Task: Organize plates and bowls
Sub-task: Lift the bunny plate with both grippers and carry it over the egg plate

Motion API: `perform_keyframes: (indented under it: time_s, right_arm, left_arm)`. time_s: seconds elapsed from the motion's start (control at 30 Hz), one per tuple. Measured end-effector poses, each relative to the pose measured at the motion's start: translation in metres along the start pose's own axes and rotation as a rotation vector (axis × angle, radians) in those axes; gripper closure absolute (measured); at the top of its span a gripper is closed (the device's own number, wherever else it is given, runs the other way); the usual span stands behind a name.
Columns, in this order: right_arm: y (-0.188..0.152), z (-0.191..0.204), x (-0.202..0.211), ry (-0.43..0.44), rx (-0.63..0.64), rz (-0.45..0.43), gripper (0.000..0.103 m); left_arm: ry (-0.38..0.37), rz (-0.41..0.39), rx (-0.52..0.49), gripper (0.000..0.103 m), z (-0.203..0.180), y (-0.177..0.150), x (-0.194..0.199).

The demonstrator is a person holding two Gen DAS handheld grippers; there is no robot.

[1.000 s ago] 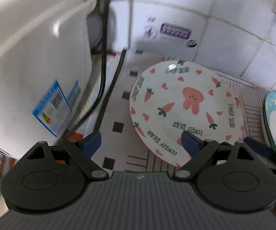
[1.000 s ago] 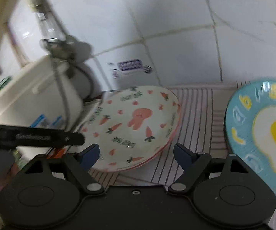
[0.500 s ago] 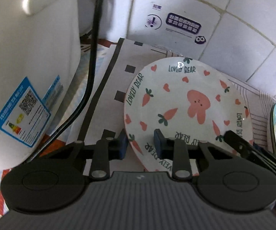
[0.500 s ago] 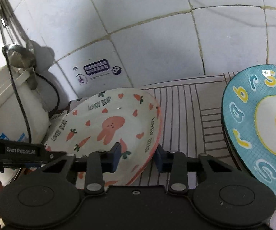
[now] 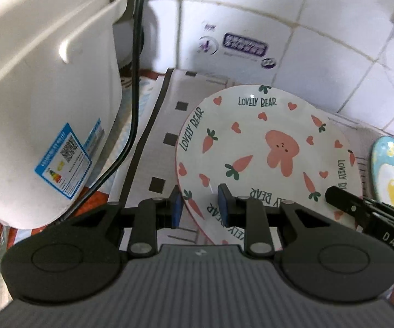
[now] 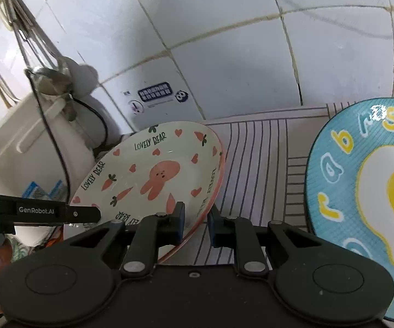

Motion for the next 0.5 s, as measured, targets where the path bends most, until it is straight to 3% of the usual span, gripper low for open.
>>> perform_keyframes:
  time_s: [0.23, 0.5]
  right_arm:
    - [0.018, -0.005, 0.056, 0.003, 0.023, -0.049, 0.080]
    - [0.030, -0.037, 0.118, -0.048, 0.024, -0.131, 0.080]
  left_arm:
    - [-0.041, -0.039, -0.061, 0.078, -0.039, 0.006, 0.045]
    - [-0.117, -0.061, -0.137, 0.078, -0.101, 0.006, 0.066]
Point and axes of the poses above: each gripper's, at about its wrist camera, not at the fingertips, and x roughly against the way its jaws point, z to its left, y to its top, the point moved 1 cm from there along -x, roughly the way its jaws point, and after that the axes turned 5 degrees about -z, right-handed, at the moved point
